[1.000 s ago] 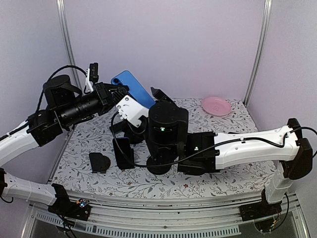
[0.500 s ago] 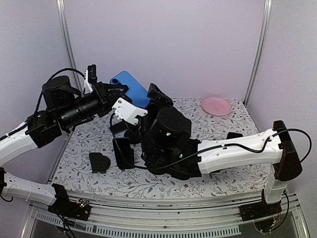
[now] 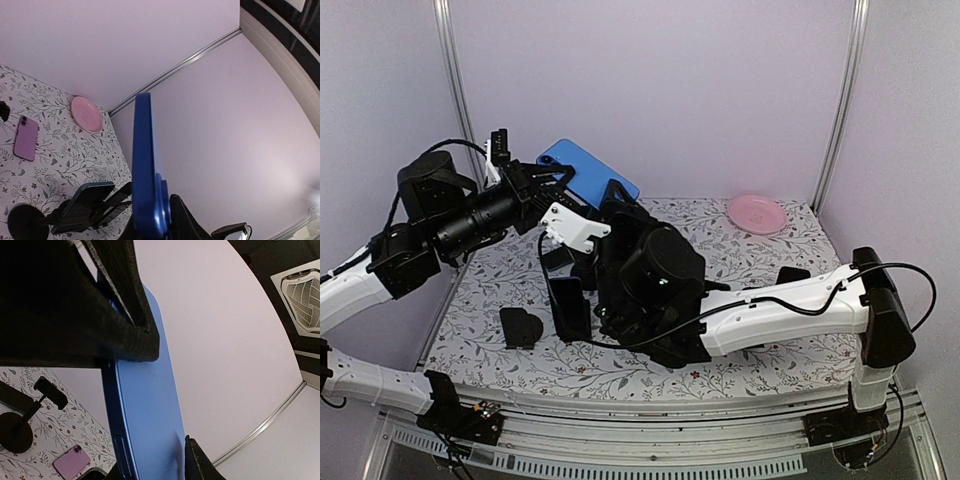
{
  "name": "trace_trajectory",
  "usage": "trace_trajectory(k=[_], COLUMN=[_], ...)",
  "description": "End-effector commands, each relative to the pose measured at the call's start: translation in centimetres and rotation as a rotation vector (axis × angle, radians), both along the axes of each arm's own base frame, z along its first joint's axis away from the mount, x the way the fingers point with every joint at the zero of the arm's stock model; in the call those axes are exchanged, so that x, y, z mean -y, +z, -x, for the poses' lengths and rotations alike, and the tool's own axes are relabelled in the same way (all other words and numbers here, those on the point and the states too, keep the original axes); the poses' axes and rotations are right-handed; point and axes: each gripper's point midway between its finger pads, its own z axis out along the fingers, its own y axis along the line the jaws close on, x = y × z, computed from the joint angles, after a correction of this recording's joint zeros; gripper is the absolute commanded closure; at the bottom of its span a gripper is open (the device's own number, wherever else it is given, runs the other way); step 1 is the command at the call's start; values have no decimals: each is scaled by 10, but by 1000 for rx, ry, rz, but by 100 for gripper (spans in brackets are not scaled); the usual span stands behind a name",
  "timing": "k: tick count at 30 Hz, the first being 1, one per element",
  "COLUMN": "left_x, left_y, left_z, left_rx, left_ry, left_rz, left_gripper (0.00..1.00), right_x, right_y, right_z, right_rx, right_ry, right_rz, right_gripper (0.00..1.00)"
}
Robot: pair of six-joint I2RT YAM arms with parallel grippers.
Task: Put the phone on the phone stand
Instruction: Pass from the left arm to the right
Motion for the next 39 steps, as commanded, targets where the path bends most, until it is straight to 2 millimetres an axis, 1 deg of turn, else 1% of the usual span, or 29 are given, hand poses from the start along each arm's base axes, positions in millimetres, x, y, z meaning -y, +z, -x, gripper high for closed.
trace_trajectory(k=[1,4,5,8,10,14,16,17,19,21,22,24,25,26,28,29,30,31,32,33,35,37,39], left_x=[-6,-6,-6,-7,-7,-6,-6,-6,-7,-8,-9,-10,-11,-11,-13,-13,-14,-15,-16,-17,-21,-26,-32], left_y=[30,27,27,27,30,35,37,38,41,45,46,49,50,52,54,55,57,59,59,60,61,62,63], left_z=[12,13,14,14,15,16,17,17,18,19,19,20,20,20,21,21,22,23,23,23,23,23,23], left_rx=[47,39,36,37,44,68,81,91,110,135,145,166,175,187,210,219,236,248,258,268,285,309,331], left_ry=[-22,-25,-25,-28,-33,-40,-39,-39,-39,-36,-34,-29,-26,-25,-22,-22,-20,-19,-19,-15,-8,0,15], left_rz=[78,84,89,97,101,95,84,80,69,56,48,30,20,12,-6,-14,-26,-37,-50,-61,-88,-117,-141], left_gripper=[100,100,100,100,100,99,84,78,67,57,53,45,40,36,29,25,20,16,13,11,7,5,3], right_x=[11,14,16,23,26,31,34,37,35,33,34,32,30,27,21,18,16,12,10,10,12,18,21], right_y=[11,13,14,17,20,24,29,34,35,37,40,41,41,37,34,31,29,26,29,29,32,43,44], right_z=[-12,-12,-12,-12,-11,-11,-10,-10,-11,-11,-11,-11,-11,-11,-9,-9,-8,-6,-3,-1,3,9,12], right_rx=[26,42,50,79,97,114,109,104,82,54,36,3,-19,-43,-96,-141,-181,-233,-295,-338,-407,-470,-533], right_ry=[-65,-77,-87,-118,-138,-164,-160,-155,-134,-103,-78,-40,-14,3,59,100,136,189,247,292,376,471,544], right_rz=[-14,-27,-22,-35,-36,-27,-47,-63,-67,-69,-109,-121,-162,-124,-113,-157,-149,-179,-264,-297,-380,-469,-528], right_gripper=[73,80,85,94,96,98,98,98,98,98,98,98,98,98,98,98,98,98,98,98,98,98,98])
